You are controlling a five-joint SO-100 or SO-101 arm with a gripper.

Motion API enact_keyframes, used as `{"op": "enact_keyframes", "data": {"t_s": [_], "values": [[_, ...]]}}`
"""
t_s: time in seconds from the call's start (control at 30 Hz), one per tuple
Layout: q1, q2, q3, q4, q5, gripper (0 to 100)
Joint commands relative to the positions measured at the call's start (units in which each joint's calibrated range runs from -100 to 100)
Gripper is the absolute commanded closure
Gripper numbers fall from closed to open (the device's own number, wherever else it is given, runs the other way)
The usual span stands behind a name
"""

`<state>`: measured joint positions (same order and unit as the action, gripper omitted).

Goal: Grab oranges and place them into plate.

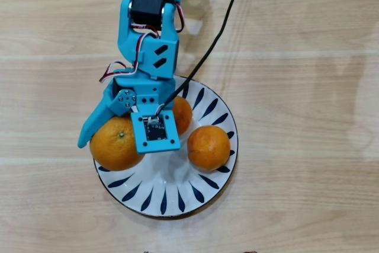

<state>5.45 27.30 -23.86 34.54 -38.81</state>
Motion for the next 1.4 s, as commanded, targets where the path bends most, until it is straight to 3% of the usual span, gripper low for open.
{"op": "enact_keyframes", "data": {"t_s": [0.0,0.23,0.47,0.53,0.57,0.7,1.0,1.23,1.37], "values": [[-0.69,-0.84,-7.06,-2.01,-0.34,64],[-2.54,-0.75,-6.70,-1.92,-1.81,47],[-5.61,-1.85,-7.06,-1.75,-1.91,47],[-6.01,-4.30,-6.61,1.69,-1.44,51],[-6.25,-7.43,-6.88,8.13,-0.97,60],[-6.74,-15.55,-6.15,17.59,4.57,80],[-10.93,-36.34,10.42,30.74,17.64,81],[-15.28,-58.91,41.38,26.27,27.68,98],[-15.45,-71.17,59.03,23.17,30.29,98]]}}
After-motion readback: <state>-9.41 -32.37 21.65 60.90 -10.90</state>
